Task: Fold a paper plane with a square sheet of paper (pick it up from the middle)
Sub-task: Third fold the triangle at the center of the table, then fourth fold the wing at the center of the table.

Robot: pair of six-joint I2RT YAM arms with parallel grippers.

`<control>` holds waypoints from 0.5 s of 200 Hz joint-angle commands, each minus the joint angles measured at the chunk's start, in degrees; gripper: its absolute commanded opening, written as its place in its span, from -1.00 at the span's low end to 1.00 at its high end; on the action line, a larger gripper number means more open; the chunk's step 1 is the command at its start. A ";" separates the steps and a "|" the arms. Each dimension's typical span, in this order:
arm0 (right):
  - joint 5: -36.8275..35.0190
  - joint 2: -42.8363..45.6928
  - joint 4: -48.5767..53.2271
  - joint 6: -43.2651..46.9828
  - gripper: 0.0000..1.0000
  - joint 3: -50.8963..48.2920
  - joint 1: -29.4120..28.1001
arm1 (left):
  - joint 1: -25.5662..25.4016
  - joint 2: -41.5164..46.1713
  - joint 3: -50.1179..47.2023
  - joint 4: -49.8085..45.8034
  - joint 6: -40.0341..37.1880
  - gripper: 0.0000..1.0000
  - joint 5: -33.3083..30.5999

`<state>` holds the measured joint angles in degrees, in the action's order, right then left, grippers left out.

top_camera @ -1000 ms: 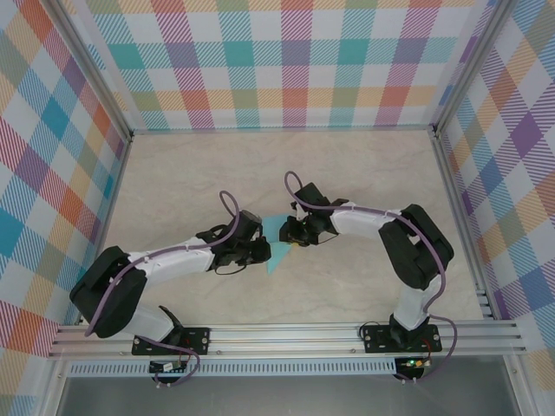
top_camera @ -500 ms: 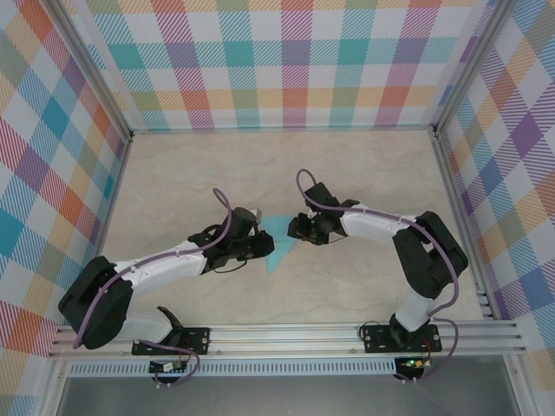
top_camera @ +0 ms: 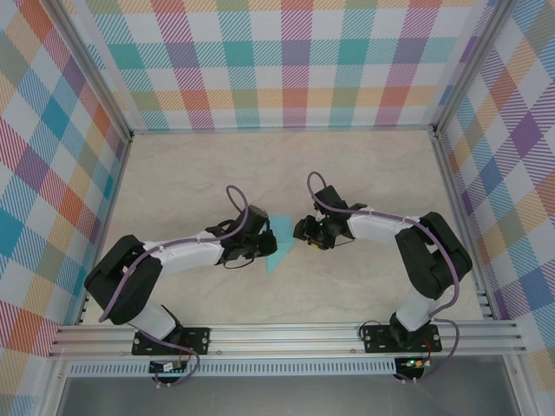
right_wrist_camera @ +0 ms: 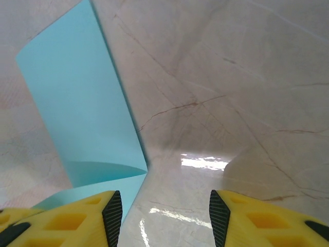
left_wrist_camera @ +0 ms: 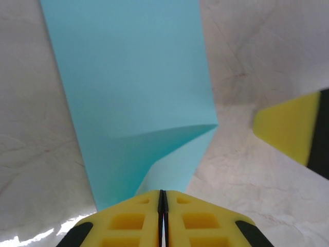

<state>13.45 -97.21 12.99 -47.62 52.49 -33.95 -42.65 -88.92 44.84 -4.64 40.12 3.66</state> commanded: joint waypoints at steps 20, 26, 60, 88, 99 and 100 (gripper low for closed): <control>6.73 0.02 -2.65 0.59 -0.03 0.33 0.21 | -0.04 -3.69 2.68 -5.55 1.70 -0.80 -5.94; 7.47 -0.39 -2.75 0.69 -0.05 0.55 0.20 | -0.04 -4.00 2.91 -6.08 1.67 -0.80 -6.30; 10.52 -2.32 -3.65 1.04 -0.14 1.29 0.16 | -0.12 -5.32 3.74 -7.91 1.37 -0.81 -7.26; 12.83 -3.68 -4.26 1.08 -0.17 1.87 0.18 | -0.14 -6.06 3.78 -8.09 1.21 -0.81 -6.92; 13.75 -4.18 -4.70 1.12 -0.19 2.07 0.20 | -0.06 -6.19 3.85 -8.23 1.28 -0.82 -6.92; 13.86 -4.20 -4.76 1.12 -0.19 2.08 0.20 | -0.06 -6.23 3.85 -8.25 1.24 -0.82 -6.92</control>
<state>23.38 -99.92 9.87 -47.33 52.77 -33.95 -42.65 -94.28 47.37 -10.72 41.12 -2.24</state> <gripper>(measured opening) 0.411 0.094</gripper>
